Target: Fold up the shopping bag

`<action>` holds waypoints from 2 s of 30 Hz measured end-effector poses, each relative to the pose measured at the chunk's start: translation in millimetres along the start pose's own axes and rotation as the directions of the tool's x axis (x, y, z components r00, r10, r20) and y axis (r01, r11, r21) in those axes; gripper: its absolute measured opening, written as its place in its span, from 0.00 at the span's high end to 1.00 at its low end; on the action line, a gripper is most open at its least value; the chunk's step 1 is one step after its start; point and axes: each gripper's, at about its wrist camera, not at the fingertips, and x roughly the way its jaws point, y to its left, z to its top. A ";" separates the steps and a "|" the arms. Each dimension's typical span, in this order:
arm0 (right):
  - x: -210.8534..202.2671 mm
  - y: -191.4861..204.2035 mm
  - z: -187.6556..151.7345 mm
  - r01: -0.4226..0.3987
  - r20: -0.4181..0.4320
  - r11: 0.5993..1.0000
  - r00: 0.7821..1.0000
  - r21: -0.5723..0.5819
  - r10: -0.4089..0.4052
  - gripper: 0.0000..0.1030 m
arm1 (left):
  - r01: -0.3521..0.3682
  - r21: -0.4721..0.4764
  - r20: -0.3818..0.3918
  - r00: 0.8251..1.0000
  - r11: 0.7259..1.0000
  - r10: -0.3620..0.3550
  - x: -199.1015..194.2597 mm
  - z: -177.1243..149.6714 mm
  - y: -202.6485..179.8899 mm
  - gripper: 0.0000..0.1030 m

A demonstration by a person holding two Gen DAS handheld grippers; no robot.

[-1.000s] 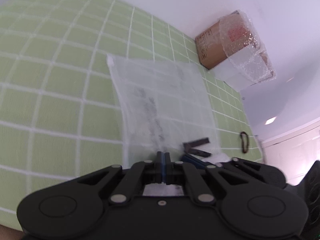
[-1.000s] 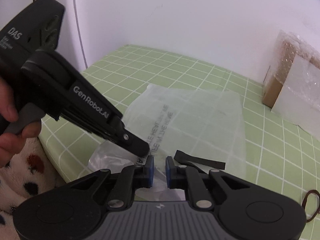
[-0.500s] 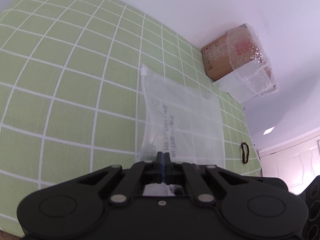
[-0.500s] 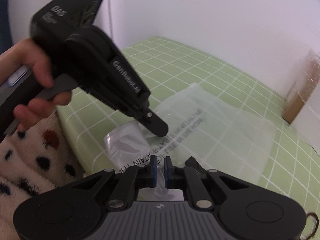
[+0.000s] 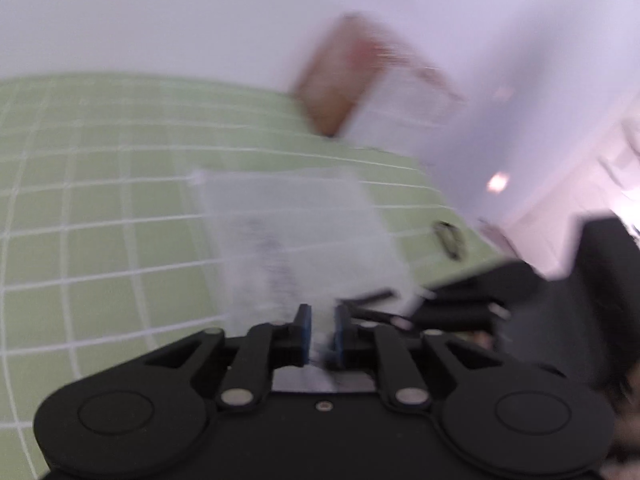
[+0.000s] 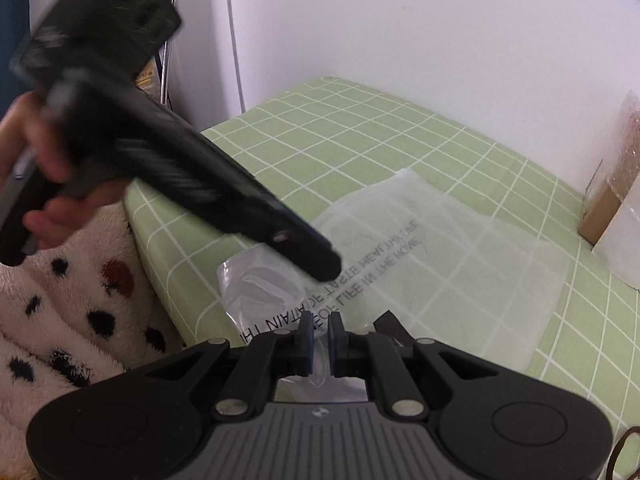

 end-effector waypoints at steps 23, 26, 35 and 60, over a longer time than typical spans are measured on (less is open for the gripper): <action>2.8 1.2 4.5 0.027 0.004 0.995 1.000 0.096 -0.028 0.90 | -0.002 -0.133 0.073 0.997 0.991 0.011 -15.9 -25.5 21.4 0.80; 3.0 0.8 5.6 0.041 0.000 0.994 0.999 0.105 -0.041 0.90 | -0.052 -0.172 0.040 0.997 0.984 0.059 -12.7 -28.1 21.6 0.81; -12.7 -10.3 3.8 0.061 0.003 0.988 0.998 0.140 -0.062 0.75 | -0.173 -0.203 -0.050 0.985 0.964 0.166 -5.8 -18.8 11.8 0.82; -50.2 45.0 -66.5 0.196 0.022 0.719 0.970 -0.667 -0.244 0.67 | -0.242 -0.115 -0.208 0.954 0.964 0.215 6.4 4.6 5.7 0.81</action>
